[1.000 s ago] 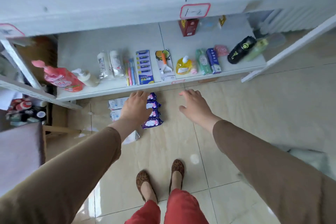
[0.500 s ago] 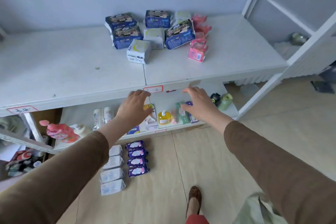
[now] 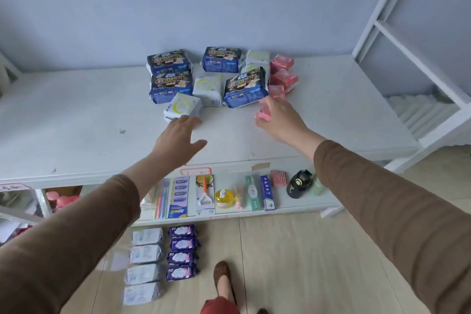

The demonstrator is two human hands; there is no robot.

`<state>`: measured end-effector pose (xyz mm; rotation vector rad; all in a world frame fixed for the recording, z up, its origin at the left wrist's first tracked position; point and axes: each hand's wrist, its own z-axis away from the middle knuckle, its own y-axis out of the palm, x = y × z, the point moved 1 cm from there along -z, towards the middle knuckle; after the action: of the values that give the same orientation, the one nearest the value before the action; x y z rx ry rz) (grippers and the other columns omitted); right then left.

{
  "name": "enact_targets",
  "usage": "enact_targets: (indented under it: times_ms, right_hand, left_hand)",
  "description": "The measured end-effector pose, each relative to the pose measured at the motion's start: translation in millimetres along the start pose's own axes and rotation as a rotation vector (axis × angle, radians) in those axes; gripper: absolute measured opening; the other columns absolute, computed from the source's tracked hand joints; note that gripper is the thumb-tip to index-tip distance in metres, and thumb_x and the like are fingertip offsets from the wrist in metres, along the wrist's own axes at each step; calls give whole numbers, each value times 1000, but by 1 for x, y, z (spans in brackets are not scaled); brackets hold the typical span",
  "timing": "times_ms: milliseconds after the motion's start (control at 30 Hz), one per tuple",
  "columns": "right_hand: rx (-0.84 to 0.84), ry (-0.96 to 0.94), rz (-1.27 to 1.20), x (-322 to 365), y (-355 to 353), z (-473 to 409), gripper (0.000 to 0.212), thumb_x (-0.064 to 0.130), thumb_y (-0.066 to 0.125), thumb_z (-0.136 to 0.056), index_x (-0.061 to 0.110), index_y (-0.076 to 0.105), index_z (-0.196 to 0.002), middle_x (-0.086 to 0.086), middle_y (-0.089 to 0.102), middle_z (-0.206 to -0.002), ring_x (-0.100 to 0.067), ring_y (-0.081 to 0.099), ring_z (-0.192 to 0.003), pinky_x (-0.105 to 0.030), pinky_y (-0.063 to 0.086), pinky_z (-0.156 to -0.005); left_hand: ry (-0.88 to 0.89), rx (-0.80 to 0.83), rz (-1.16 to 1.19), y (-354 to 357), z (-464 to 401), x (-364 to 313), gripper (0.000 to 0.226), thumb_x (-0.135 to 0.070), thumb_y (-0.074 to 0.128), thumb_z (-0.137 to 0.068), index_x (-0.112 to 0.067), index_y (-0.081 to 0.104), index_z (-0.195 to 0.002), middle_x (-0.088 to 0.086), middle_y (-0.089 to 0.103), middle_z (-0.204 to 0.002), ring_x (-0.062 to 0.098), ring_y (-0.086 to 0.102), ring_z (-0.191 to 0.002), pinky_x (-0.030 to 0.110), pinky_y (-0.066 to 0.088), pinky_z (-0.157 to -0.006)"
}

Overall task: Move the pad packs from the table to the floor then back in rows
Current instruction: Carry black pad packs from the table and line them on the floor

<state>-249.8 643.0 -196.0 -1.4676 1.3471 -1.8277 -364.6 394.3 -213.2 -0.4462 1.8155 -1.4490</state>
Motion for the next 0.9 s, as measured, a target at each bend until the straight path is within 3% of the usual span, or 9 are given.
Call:
enact_targets:
  times_ms: [200,467,567,667,733,833,900]
  right_hand:
    - [-92,69,63,-14,-13,-89,57,47,64,-89,11,51,-130,-11,59,-127,-31,57,-115,-32,43,-82]
    - [-11,248,137,-34,0,-158,84,68,55,-88,-1,43,-136,-21,52,-139,-37,52,-126,-39,42,-93]
    - [55,320,73,-39,4,-171,85,75,53,-84,7,43,-134,-13,57,-133,-35,58,-117,-33,39,-76]
    - [94,374,-22,-43,10,-179,75,81,55,-77,17,45,-115,-1,62,-108,-27,61,-97,-29,32,-57]
    - [104,398,-73,-43,13,-183,82,80,61,-72,17,44,-122,1,61,-112,-26,61,-99,-30,38,-61]
    - [147,438,-204,-41,16,-190,100,65,79,-66,16,34,-141,0,57,-131,-25,59,-112,-36,49,-81]
    - [162,468,-306,-38,15,-195,109,49,89,-64,14,27,-147,-2,52,-139,-22,55,-117,-38,48,-92]
  left_hand:
    - [-43,-59,-2,-21,-88,44,53,-36,66,-88,-21,50,-137,3,49,-139,25,42,-130,42,40,-103]
    - [-290,-83,92,-28,-181,143,55,-34,71,-84,-14,53,-132,15,53,-128,34,49,-120,43,41,-99]
    - [-497,-73,200,-27,-210,175,73,-45,74,-81,-9,46,-138,18,49,-135,35,47,-125,45,42,-101]
    - [-711,37,418,-22,-228,195,94,-54,79,-73,-6,37,-142,14,48,-138,35,48,-125,45,44,-94]
    - [-791,155,578,-15,-235,201,88,-52,81,-72,-4,42,-135,9,56,-126,31,56,-115,44,48,-89]
    - [-812,302,806,-6,-245,203,60,-35,82,-77,-4,58,-122,8,69,-101,22,64,-87,33,53,-74]
    - [-819,381,976,-8,-249,200,49,-20,79,-79,-4,60,-120,10,71,-105,19,66,-82,28,57,-61]
